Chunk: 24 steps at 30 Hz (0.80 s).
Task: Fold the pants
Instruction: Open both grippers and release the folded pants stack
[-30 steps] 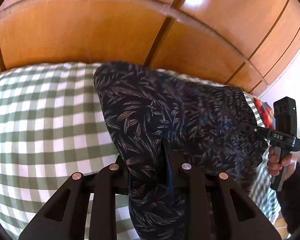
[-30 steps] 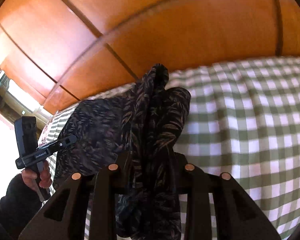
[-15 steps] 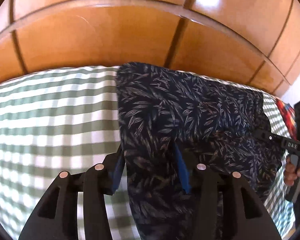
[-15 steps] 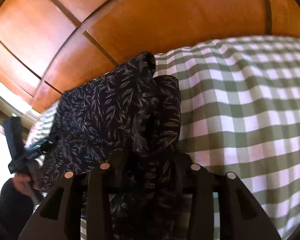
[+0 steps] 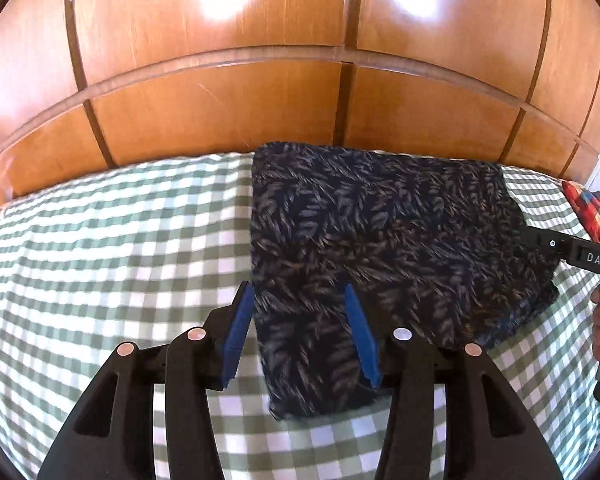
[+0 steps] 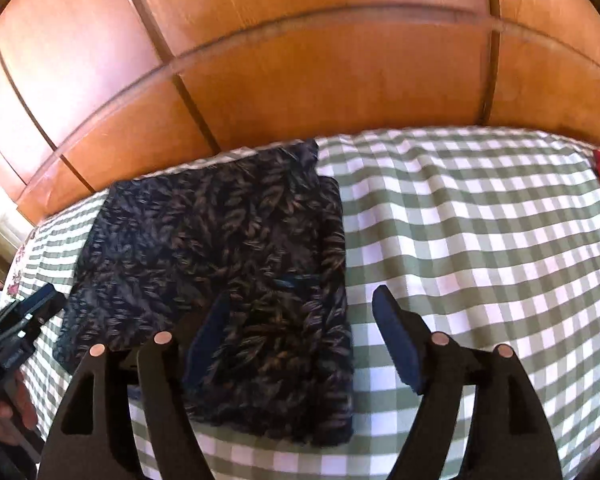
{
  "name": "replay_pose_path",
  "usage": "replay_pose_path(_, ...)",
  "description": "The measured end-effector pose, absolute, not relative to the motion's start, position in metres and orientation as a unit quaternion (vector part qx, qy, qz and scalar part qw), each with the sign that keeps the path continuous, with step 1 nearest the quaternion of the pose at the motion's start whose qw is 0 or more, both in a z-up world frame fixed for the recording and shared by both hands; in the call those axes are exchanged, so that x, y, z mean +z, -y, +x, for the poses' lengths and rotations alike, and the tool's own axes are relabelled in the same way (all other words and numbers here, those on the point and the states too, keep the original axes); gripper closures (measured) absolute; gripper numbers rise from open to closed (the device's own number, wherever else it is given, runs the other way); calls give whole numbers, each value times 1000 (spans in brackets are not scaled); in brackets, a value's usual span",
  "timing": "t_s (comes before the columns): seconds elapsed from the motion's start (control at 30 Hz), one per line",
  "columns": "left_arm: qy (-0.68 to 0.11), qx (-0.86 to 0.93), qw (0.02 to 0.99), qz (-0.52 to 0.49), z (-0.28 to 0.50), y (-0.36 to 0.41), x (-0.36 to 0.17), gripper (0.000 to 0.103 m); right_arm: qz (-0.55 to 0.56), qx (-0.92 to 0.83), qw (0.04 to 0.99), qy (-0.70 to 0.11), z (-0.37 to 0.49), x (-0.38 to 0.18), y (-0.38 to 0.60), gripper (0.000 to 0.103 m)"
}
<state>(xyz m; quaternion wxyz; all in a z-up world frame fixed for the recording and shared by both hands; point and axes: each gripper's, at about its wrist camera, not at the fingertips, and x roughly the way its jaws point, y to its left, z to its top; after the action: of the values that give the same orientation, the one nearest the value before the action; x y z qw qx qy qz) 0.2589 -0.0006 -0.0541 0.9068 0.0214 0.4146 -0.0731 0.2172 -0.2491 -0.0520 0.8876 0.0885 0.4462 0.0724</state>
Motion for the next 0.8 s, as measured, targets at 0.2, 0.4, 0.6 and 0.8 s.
replay_pose_path(0.2,-414,-76,907,25,247,6,-60,57,49,41,906,-418,185,-41,237,29)
replay_pose_path(0.4,-417,-71,906,30,244,9,-67,57,28,41,912,-408,174,-41,230,29)
replay_pose_path(0.6,-420,-68,905,29,246,10,-75,56,15,33,900,-434,179,-61,227,30)
replay_pose_path(0.8,-419,-67,905,25,248,8,-80,56,36,31,893,-448,178,-79,233,29)
